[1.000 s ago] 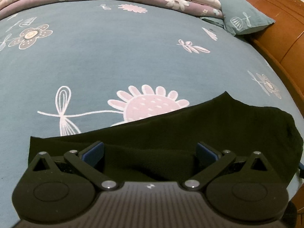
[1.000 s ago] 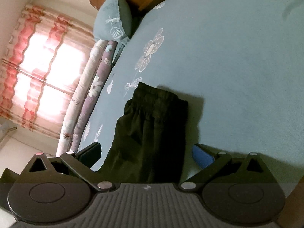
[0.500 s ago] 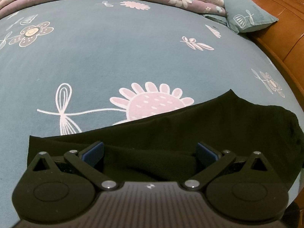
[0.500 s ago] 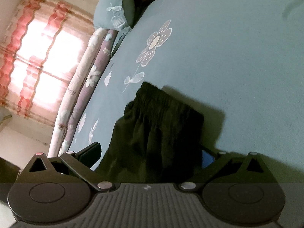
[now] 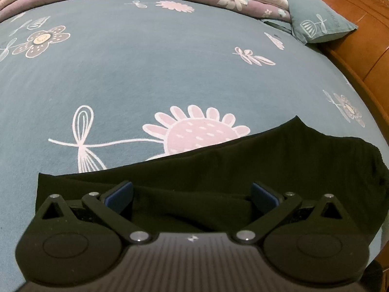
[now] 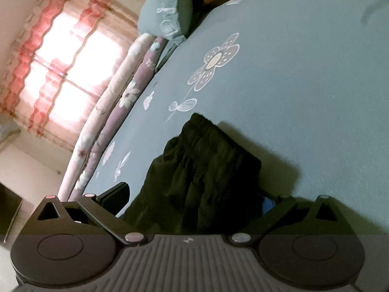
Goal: Fold clothes
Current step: 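Move the right gripper to the folded pants end and close on it, then lift the gripped pants end with the right gripper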
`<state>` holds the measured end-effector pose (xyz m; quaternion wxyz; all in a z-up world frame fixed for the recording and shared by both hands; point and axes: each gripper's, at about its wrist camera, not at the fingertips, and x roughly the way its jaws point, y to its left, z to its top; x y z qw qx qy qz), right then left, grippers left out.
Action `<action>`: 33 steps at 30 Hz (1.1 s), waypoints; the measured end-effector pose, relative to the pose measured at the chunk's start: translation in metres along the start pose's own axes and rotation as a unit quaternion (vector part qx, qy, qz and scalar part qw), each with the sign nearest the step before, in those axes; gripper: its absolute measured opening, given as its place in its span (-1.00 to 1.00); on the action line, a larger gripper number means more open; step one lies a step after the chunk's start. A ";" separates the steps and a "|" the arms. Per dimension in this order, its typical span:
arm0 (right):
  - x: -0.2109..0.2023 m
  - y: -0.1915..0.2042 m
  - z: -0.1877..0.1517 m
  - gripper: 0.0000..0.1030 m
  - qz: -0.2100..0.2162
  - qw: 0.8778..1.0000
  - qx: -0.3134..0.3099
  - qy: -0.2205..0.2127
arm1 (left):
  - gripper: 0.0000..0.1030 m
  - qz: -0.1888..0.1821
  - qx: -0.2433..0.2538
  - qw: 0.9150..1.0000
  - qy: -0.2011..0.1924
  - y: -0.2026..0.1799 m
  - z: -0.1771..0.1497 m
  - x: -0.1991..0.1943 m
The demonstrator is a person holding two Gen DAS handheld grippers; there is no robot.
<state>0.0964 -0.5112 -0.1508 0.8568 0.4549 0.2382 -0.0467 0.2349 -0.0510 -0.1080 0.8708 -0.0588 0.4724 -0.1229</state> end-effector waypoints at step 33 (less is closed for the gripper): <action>-0.021 0.066 -0.005 -0.29 -0.138 0.975 -0.174 -0.015 | 0.98 -0.018 0.048 0.998 0.023 -0.010 0.001 -0.016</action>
